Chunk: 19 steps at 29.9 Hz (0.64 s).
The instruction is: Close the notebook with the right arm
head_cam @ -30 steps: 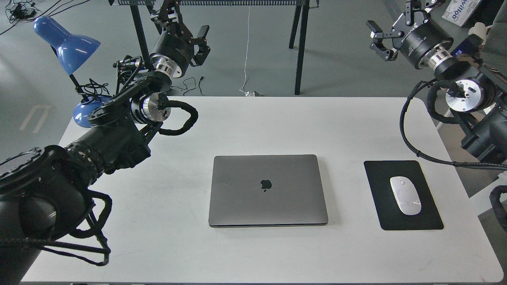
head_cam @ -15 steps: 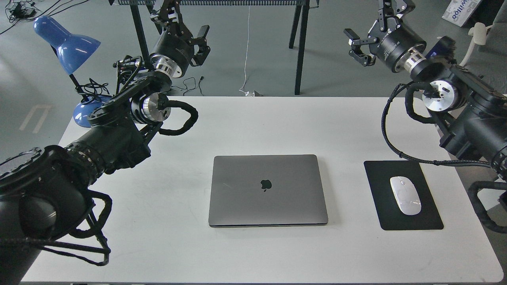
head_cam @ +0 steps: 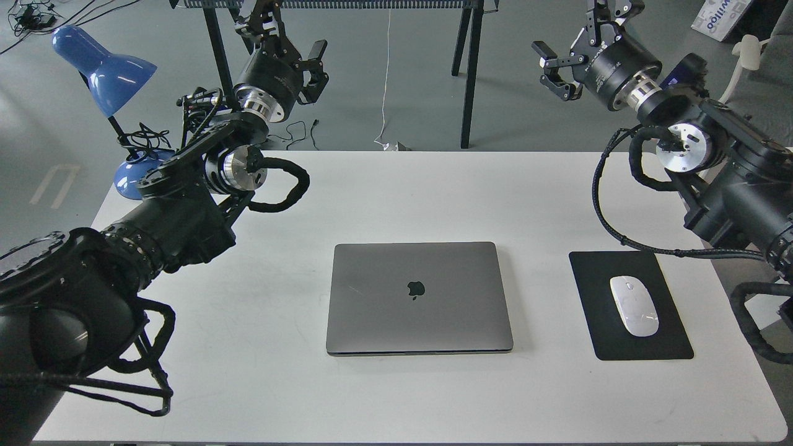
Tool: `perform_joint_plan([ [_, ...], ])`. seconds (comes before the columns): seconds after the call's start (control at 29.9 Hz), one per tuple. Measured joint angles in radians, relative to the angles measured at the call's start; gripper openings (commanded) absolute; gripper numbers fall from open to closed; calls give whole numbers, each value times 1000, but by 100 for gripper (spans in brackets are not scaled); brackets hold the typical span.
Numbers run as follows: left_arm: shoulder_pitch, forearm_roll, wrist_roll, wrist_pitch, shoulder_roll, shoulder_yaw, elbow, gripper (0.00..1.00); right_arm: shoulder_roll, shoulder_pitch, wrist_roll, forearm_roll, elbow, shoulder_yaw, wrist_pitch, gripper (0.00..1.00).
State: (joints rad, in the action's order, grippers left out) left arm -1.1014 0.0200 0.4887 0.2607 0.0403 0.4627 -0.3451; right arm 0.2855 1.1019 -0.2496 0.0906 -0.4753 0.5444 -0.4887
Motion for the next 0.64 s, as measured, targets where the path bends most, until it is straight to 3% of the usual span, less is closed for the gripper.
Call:
perform_joint_plan([
  [0.64,0,0,0,0,1,-1,0,100,-2,2,-17,1,-17,1,0,100],
])
